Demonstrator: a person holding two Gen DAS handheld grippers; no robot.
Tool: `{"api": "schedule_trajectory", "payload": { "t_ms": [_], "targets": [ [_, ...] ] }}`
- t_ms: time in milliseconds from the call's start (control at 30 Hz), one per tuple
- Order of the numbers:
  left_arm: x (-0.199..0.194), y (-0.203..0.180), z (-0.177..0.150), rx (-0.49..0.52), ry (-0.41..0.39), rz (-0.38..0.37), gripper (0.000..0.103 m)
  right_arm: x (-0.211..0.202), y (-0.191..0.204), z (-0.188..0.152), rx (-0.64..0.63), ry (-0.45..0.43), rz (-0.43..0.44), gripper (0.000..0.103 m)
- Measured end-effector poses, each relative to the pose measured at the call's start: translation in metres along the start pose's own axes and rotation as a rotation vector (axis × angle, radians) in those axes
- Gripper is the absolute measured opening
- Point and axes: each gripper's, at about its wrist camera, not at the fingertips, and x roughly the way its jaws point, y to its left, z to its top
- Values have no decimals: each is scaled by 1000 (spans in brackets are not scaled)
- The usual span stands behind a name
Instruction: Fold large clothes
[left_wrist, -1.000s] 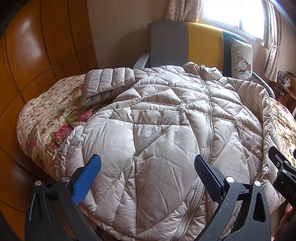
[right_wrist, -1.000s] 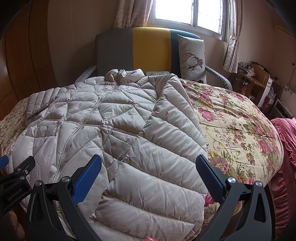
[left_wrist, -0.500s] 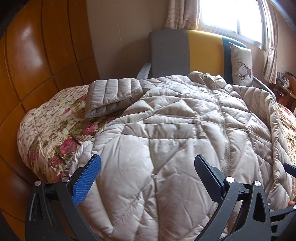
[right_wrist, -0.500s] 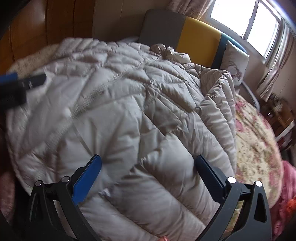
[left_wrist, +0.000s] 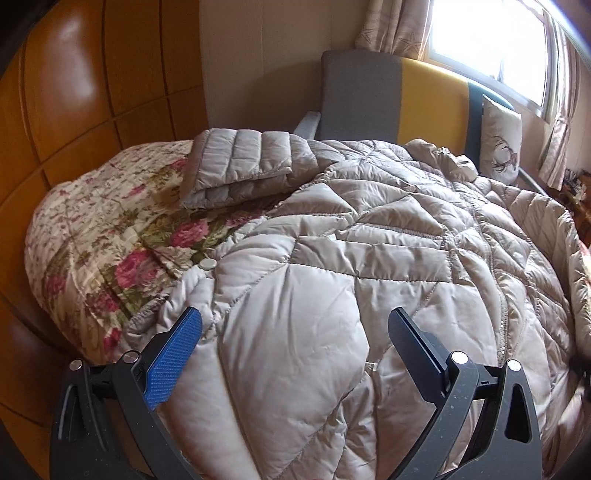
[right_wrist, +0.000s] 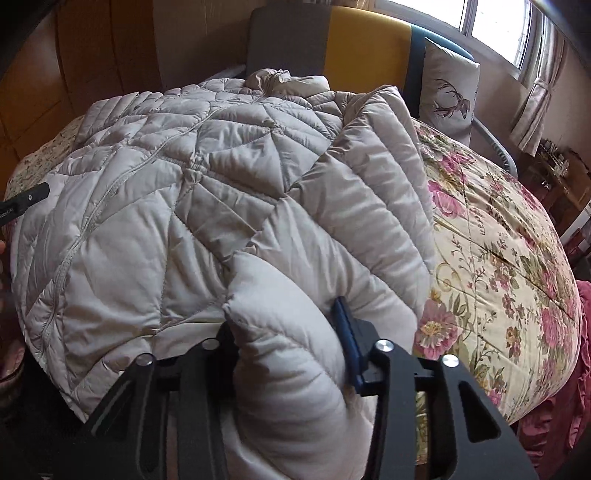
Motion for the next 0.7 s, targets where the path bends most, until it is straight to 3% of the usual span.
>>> {"api": "schedule_trajectory", "payload": {
  "t_ms": [167, 333, 467, 567, 700],
  "targets": [
    [-2, 13, -1, -87, -30, -145, 100, -3, -61, 7, 102, -9, -144, 19],
    [-1, 16, 0, -89, -33, -148, 100, 2, -140, 17, 205, -35, -318, 19],
    [-4, 18, 2, -70, -55, -109, 100, 9, -211, 22, 307, -68, -437, 23],
    [-6, 26, 4, -92, -60, -69, 100, 13, -256, 24, 396, -108, -447, 66],
    [-6, 44, 8, -134, -54, -65, 100, 0, -305, 31, 557, -151, -442, 89]
  ]
}}
